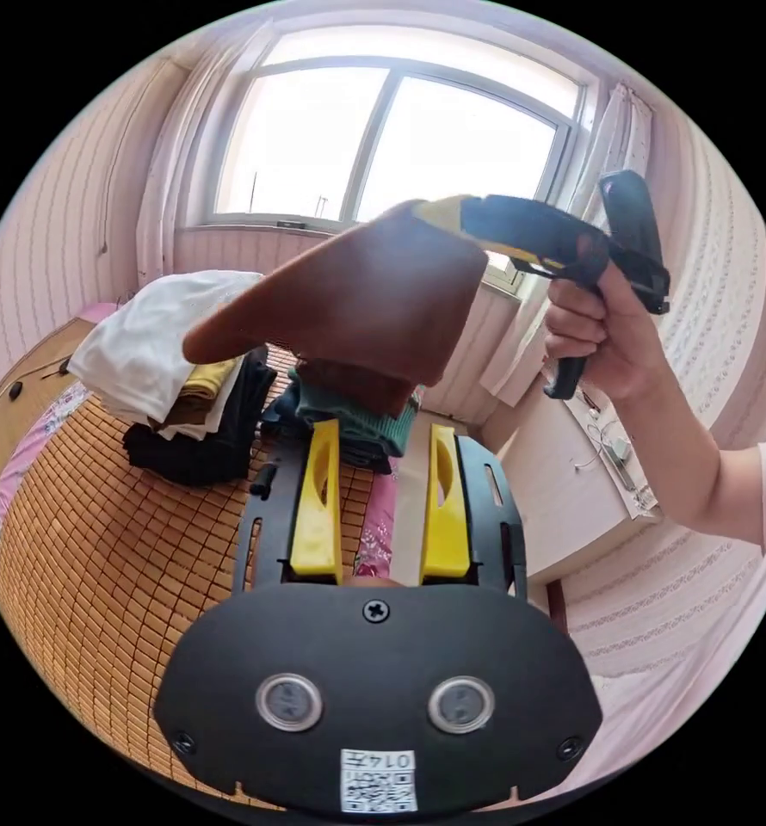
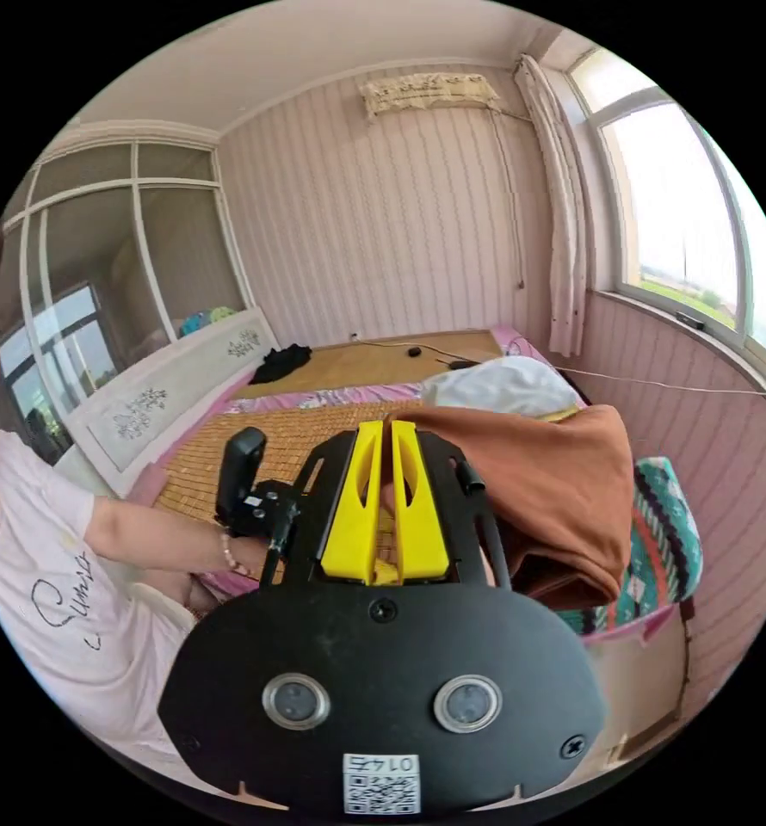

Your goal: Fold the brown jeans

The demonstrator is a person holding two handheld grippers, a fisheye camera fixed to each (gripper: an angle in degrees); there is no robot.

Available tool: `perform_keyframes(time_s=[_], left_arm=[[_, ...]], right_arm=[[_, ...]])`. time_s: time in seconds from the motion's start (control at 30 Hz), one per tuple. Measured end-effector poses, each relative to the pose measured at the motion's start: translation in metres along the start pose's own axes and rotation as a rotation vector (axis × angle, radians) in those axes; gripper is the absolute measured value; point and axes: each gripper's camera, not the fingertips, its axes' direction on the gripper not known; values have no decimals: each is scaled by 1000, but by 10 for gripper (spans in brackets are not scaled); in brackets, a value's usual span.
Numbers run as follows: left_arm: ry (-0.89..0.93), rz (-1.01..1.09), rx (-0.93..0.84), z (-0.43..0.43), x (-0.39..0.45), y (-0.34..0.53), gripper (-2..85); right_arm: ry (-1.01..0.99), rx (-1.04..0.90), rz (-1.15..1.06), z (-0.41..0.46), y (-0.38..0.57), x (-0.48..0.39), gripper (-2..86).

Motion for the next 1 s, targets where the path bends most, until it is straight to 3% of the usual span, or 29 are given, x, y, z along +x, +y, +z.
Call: perform_keyframes(time_s=[0.07,0.2,0.3,0.47,0.57,0.7,0.83,0.9,0.97,1.0], left_arm=[[-35,-36,50,-32,-2,12,134],[-142,-102,226,-129,-7,67,111],[-276,-232,282,-213,-9,112,38],[-758,-279,200,-334,6,145,-8],[-915,-212,178,-373,21,155,-9],[-889,-120,-49,-375,24,163,-10],[-617,-52,-310,-320,17,200,-9],[-470,-114,-339,-284,4,228,-9],[-280,-335,-366,-235,-24,276,-8],[-233,-383,-367,-226,-29,287,-7]], right_arm=[[-265,74,-65,2,-20,-45,9],[-559,146,-189,22,-44,-131,8],[-756,223,-161,43,-60,-193,8],[-955,318,140,78,-77,-236,8],[-1094,340,336,109,-64,-241,8],[-947,256,350,132,-47,-249,8],[-732,38,416,177,3,-227,8],[-554,-121,369,208,32,-219,6],[-343,-410,356,259,79,-204,2],[-296,-465,371,268,89,-200,2]])
